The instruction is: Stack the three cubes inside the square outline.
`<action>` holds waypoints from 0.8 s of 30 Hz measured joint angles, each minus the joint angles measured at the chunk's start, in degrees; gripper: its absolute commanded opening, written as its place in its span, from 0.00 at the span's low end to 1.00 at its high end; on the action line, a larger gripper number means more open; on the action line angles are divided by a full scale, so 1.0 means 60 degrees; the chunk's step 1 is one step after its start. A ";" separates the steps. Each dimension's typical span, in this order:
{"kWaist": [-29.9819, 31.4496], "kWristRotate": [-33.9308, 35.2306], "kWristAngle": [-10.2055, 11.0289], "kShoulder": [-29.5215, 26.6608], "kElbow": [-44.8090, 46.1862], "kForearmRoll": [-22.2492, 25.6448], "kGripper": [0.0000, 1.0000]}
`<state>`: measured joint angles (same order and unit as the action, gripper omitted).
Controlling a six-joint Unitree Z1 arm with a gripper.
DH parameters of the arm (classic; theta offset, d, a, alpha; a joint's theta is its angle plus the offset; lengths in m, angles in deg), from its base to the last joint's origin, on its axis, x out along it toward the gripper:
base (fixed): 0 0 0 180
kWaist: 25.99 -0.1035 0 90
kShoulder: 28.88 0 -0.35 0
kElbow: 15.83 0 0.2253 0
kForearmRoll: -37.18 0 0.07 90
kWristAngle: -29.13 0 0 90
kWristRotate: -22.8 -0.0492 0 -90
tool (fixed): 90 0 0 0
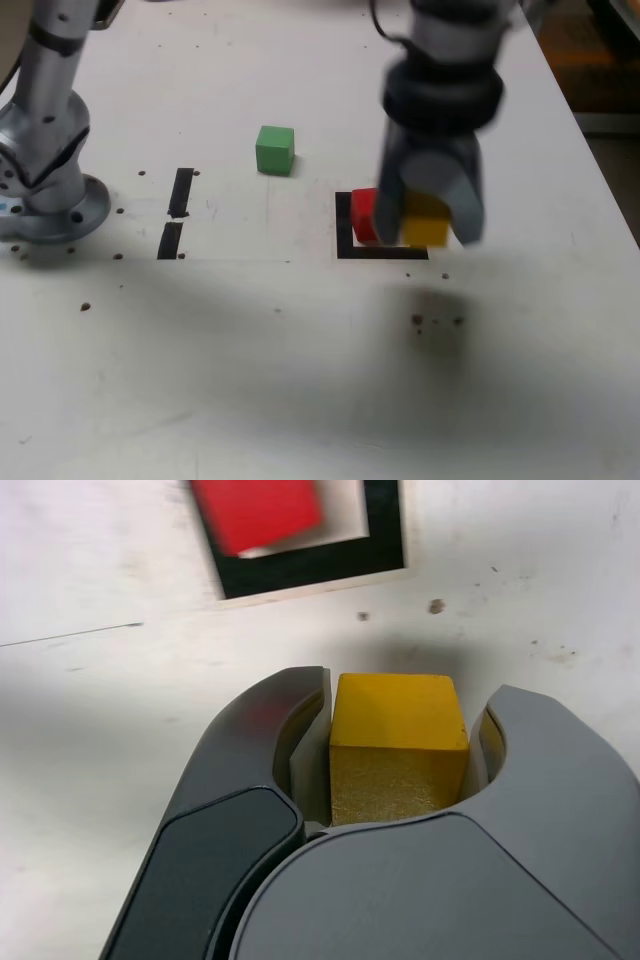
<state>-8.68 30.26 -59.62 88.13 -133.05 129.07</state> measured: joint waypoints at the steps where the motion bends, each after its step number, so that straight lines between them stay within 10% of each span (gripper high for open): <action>1: 0.0000 0.0021 0.0062 -0.0247 0.0102 0.0081 0.00; 10: -0.0687 -0.0090 0.0239 -0.2039 0.1714 0.0138 0.00; 24: -0.1935 -0.1232 -0.0482 -0.1575 0.2590 -0.0960 0.00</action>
<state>-20.29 22.87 -62.51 78.67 -117.51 123.31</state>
